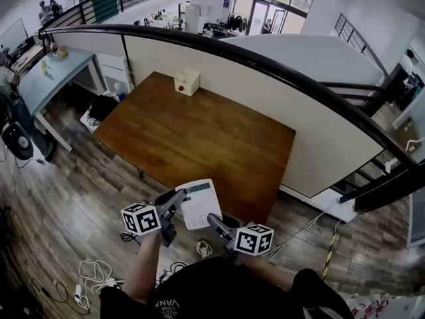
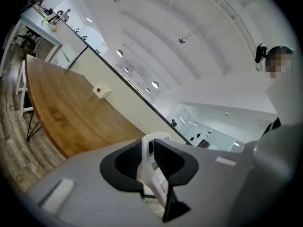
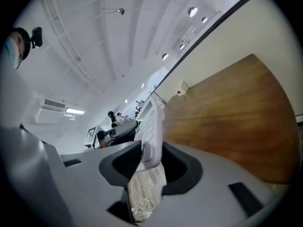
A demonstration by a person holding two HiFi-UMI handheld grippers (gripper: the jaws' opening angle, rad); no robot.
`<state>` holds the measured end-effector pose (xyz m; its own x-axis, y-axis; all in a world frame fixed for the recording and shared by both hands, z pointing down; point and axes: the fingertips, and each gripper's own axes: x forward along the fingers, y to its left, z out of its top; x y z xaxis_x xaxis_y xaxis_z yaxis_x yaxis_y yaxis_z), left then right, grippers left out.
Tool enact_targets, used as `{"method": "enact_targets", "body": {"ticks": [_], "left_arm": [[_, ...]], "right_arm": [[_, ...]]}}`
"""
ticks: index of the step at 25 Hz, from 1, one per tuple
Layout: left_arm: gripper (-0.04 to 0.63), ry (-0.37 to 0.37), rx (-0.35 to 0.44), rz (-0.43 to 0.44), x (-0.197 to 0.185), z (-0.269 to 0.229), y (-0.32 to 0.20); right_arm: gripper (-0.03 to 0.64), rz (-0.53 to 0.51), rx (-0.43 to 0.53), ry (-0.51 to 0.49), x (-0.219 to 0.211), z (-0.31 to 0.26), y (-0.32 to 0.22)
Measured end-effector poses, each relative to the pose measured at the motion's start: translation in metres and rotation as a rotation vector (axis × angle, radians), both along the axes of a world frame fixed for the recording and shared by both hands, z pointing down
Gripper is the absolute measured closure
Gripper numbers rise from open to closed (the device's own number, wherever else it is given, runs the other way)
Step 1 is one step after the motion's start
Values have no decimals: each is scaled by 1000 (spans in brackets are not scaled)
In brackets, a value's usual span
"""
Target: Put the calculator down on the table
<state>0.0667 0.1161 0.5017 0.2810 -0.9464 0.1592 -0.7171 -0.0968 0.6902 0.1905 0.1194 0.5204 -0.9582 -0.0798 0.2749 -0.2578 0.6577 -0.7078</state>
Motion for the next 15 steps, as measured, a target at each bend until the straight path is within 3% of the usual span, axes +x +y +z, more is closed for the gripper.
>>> {"method": "enact_targets", "body": {"ticks": [9, 15], "left_arm": [[525, 8, -24, -45, -30, 16, -44], [525, 23, -35, -30, -52, 24, -66]], "right_arm": [[491, -62, -23, 29, -31, 16, -48], [491, -50, -34, 44, -52, 22, -65]]}}
